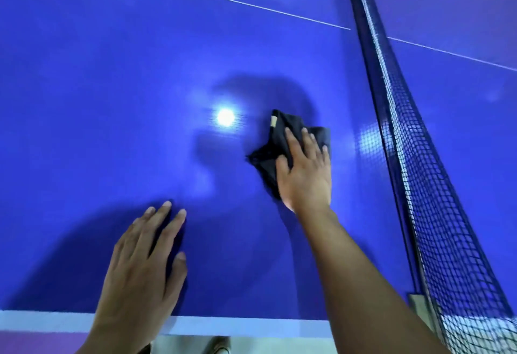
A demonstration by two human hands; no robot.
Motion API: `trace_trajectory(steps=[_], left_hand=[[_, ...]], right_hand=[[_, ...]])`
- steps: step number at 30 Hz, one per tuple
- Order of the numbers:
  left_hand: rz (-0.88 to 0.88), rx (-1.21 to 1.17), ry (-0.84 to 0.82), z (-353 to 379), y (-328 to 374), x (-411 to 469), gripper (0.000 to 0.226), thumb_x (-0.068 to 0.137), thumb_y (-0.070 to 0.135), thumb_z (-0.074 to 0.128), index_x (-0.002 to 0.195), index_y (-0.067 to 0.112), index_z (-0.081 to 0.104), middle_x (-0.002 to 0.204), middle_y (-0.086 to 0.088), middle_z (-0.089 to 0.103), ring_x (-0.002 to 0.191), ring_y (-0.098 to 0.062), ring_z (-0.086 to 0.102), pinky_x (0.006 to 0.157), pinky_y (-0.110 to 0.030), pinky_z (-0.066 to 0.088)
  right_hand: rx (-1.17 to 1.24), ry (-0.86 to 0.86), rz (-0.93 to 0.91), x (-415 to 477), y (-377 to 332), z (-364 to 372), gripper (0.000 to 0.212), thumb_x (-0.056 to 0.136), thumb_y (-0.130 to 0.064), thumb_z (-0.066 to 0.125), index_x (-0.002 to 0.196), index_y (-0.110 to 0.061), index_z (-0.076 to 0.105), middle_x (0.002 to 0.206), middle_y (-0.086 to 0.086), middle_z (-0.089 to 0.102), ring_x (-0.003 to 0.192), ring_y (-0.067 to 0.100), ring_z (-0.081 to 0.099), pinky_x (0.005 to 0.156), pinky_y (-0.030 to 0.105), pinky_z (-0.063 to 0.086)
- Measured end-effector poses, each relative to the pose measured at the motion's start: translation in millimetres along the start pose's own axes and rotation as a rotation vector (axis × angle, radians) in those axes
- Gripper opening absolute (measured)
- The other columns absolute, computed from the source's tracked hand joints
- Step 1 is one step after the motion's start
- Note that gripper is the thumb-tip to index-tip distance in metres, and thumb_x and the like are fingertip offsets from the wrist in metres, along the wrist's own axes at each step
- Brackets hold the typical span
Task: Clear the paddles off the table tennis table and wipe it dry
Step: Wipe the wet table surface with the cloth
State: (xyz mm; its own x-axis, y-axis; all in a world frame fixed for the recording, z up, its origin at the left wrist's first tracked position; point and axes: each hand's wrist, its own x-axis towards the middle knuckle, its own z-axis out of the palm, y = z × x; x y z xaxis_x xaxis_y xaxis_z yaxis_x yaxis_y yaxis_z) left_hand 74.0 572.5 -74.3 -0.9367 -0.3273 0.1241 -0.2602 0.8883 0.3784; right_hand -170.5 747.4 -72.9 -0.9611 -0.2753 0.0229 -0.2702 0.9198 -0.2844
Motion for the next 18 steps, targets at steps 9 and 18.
trace_trajectory(steps=[9, 18], left_hand=[[0.031, 0.062, -0.089, -0.4, 16.7, -0.9, 0.057, 0.094, 0.035, 0.037, 0.144, 0.013, 0.054, 0.154, -0.01, 0.044, 0.143, -0.035, 0.041, 0.115, -0.055, 0.032], [-0.13, 0.052, 0.048, -38.9, -77.3, -0.8, 0.057, 0.095, 0.035, 0.038, 0.148, 0.018, 0.048, 0.157, -0.005, 0.04, 0.147, -0.031, 0.034, 0.118, -0.05, 0.029]], right_hand=[[-0.032, 0.066, 0.292, -21.3, 98.4, -34.3, 0.06, 0.101, -0.035, 0.043, 0.159, -0.026, 0.032, 0.168, 0.008, 0.023, 0.156, 0.024, 0.017, 0.128, 0.044, 0.005], [-0.035, 0.135, 0.403, -9.4, 76.8, -24.5, 0.075, 0.088, -0.044, 0.026, 0.156, -0.017, 0.038, 0.163, 0.021, 0.03, 0.151, 0.036, 0.026, 0.125, 0.056, 0.012]])
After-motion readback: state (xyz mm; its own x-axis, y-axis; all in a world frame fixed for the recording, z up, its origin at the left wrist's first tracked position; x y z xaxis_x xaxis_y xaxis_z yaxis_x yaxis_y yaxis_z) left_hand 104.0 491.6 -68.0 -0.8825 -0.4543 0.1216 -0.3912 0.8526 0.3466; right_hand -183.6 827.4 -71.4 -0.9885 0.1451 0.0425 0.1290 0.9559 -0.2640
